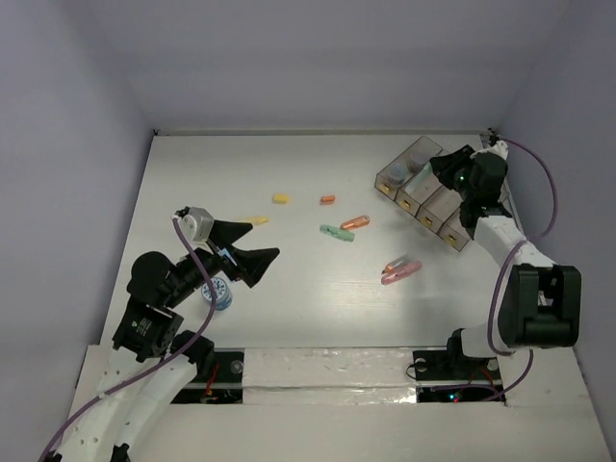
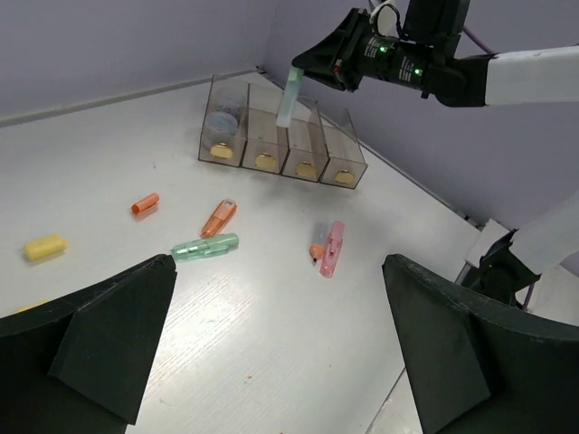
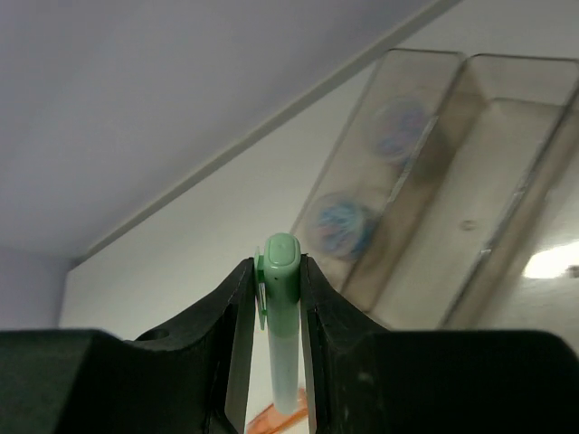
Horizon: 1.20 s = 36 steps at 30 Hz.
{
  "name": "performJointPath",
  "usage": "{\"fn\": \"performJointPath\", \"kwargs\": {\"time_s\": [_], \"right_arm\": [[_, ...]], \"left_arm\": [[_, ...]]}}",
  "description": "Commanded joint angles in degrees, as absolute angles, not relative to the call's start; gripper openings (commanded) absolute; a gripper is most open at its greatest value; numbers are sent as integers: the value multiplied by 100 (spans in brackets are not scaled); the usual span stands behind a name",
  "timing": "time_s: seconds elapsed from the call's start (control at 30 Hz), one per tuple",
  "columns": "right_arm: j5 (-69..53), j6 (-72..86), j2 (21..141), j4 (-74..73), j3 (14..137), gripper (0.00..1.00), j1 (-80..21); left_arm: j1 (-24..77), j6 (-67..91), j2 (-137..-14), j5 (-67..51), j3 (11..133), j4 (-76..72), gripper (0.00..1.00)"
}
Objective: Sort the stationery into containers
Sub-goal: Place the pen in the storage box, then pick up the stationery from the center of the board.
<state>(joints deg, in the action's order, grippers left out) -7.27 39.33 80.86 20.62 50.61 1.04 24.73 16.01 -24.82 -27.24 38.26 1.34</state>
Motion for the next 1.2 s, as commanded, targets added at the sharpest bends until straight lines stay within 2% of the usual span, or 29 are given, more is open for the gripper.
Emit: {"fn": "performJointPath", "kwargs": {"time_s": [0.0,0.27,0.47,0.57,0.67,0.77,0.8,0.9,1.03,1.17], "right_arm": [[-738,3402,8384,1469,5798,0,527],[-782,3366,9613,993,6714,0,844],[-765,3419,10002,897,6917,0,844],[-773,3393,10081,800,6970,8,844],[-677,3349,10116,633,7022,22,844],[-580,3305,10055,484,7031,52,844],[-571,3296,10037,457,7014,65,844],[-650,3278,9871,474,6961,80,844],[-1123,3287,9519,711,6768,85,844],[-1643,3226,9036,1063,6373,88,335]], "left_arm": [[2584,1380,-2373,-2365,3973,184,99],[2698,1354,-2338,-2241,3981,229,99],[2698,1354,-2364,-2197,3973,229,99],[2698,1345,-2391,-2197,3981,211,99],[2698,1354,-2417,-2171,3981,202,99],[2698,1354,-2426,-2153,3981,202,99],[2698,1345,-2434,-2136,3981,211,99],[2698,1354,-2461,-2092,3990,211,99],[2698,1362,-2487,-2030,3999,202,99],[2593,1380,-2531,-1864,4017,220,99]]}}
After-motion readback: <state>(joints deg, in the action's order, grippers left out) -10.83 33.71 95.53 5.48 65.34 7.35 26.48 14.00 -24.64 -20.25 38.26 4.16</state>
